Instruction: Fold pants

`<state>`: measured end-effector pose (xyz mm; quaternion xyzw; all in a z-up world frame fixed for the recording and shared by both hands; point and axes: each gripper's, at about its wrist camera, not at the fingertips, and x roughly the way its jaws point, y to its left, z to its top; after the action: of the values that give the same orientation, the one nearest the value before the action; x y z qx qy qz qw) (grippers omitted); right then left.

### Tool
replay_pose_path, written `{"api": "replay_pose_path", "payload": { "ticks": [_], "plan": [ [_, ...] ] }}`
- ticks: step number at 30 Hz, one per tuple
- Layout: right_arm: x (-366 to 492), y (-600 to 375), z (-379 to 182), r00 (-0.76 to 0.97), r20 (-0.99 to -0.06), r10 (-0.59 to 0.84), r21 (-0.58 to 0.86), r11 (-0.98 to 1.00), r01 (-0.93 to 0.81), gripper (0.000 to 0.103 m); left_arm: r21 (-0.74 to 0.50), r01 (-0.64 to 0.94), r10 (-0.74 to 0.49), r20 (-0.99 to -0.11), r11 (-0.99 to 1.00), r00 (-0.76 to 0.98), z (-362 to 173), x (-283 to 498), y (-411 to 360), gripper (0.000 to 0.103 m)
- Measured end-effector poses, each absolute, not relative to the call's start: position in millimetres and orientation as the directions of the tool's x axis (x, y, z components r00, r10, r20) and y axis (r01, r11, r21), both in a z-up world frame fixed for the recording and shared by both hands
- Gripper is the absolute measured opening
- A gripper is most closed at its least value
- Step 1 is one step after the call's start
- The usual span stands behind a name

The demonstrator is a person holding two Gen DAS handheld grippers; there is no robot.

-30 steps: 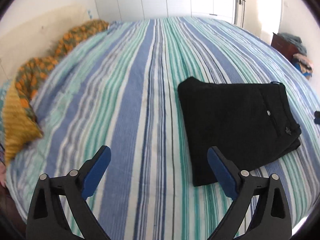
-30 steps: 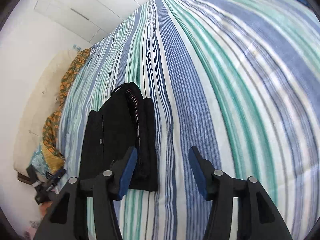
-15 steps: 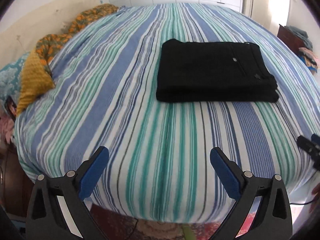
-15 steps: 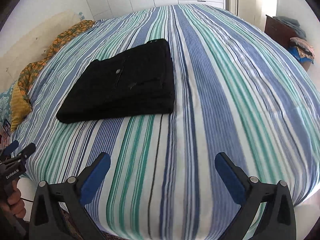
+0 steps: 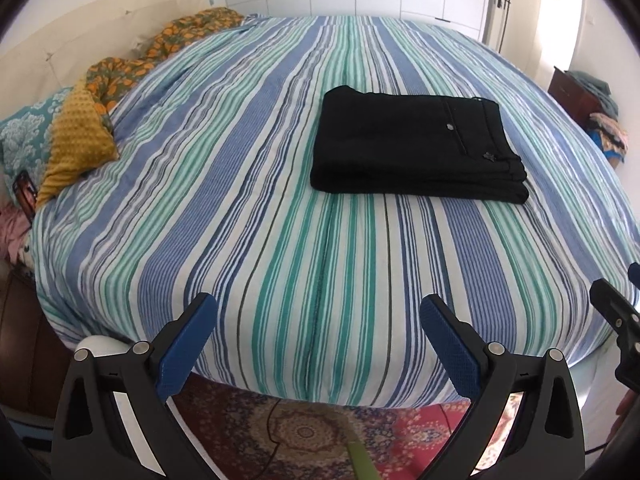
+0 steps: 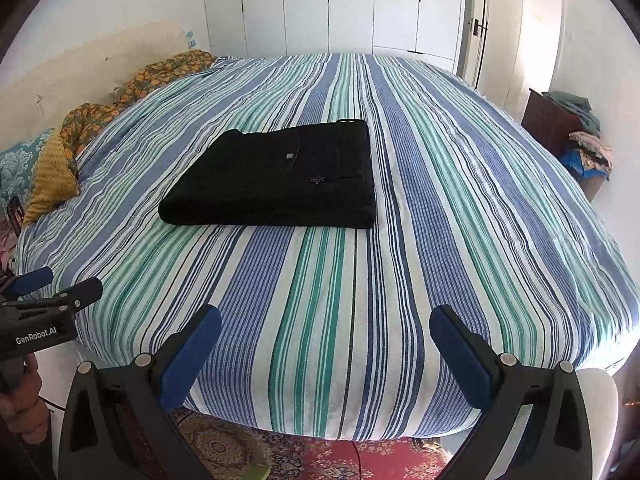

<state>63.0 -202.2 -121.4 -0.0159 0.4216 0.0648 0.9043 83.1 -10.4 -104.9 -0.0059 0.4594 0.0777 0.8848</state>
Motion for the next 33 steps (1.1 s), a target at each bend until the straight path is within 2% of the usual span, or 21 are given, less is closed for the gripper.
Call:
{"api": "replay_pose_path", "payload": {
  "ticks": [8, 18, 33],
  "plan": [
    [56, -192, -129, 0.612, -0.784, 0.102, 0.017, 0.989, -0.144, 0.103, 0.053, -0.142, 0.125, -0.818, 0.988, 0.561, -107, 79, -11, 0.102],
    [51, -187, -126, 0.641, -0.764, 0.072, -0.029, 0.989, -0.145, 0.103, 0.052, -0.126, 0.116, -0.812, 0.991, 0.572, -107, 78, -17, 0.102],
    [54, -192, -133, 0.638, -0.767, 0.067, -0.015, 0.992, -0.122, 0.103, 0.074, -0.115, 0.128, -0.802, 0.991, 0.584, -106, 76, -22, 0.102]
  ]
}}
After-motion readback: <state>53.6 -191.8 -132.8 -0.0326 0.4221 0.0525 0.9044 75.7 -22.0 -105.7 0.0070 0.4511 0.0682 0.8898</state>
